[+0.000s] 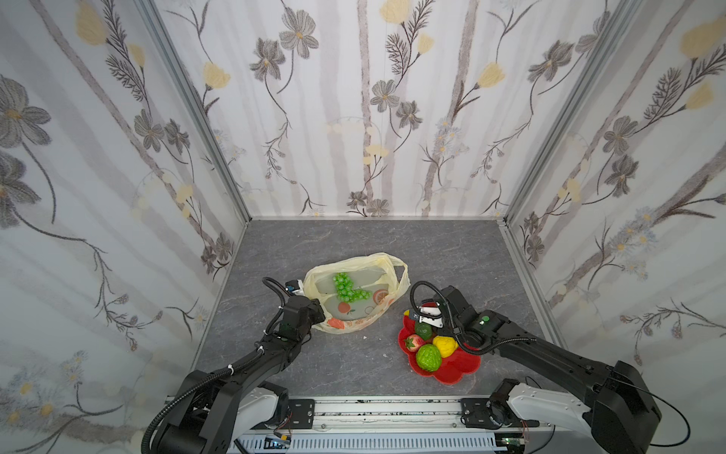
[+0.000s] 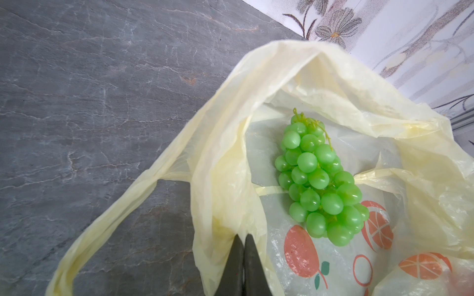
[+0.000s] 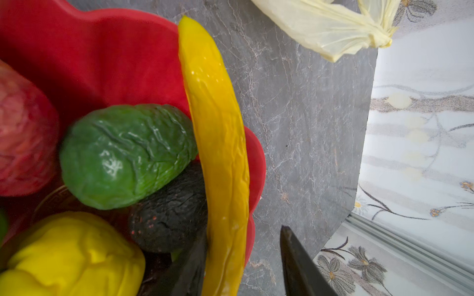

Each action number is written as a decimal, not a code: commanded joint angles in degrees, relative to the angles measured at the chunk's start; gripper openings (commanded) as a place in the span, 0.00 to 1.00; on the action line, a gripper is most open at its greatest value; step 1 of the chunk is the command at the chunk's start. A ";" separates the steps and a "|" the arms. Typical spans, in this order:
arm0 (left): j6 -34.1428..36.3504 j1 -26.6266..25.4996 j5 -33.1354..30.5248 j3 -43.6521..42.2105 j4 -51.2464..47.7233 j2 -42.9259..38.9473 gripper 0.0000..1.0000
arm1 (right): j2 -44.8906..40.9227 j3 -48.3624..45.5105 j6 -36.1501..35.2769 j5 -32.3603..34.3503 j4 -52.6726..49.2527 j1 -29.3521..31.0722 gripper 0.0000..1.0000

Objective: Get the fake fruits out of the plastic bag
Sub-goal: 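Lower the banana onto the fruits in the red plate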

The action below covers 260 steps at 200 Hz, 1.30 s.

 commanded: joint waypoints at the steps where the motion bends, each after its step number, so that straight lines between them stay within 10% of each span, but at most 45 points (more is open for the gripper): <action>1: 0.37 0.15 -0.72 0.16 1.27 -0.22 0.00 | -0.65 -0.73 -0.13 0.31 1.70 0.01 0.50; 260: 0.45 0.15 -0.64 0.02 1.21 -0.48 0.00 | 0.95 -1.97 1.68 7.76 2.45 -3.67 0.56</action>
